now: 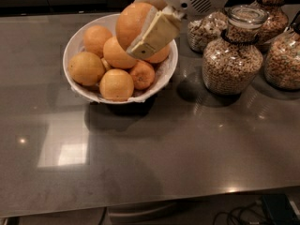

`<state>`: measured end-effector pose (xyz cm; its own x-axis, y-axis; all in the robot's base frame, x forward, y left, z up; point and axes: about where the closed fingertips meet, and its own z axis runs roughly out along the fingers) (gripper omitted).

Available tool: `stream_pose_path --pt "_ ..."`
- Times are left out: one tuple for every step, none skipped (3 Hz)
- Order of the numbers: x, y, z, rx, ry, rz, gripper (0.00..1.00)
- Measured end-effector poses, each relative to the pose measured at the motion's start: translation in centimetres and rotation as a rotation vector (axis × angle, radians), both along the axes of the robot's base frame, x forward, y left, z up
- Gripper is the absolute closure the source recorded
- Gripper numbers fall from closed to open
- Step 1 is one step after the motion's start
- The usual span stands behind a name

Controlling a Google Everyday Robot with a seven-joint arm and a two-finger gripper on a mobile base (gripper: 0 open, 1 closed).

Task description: Pick orange from white bowl

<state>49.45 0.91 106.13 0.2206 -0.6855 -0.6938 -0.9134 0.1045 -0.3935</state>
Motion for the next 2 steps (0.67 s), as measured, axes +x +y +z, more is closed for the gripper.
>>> stream_pose_path --pt "-0.48 0.22 -1.1 -0.012 0.023 0.017 1.0" --pt "-0.48 0.22 -1.1 -0.012 0.023 0.017 1.0"
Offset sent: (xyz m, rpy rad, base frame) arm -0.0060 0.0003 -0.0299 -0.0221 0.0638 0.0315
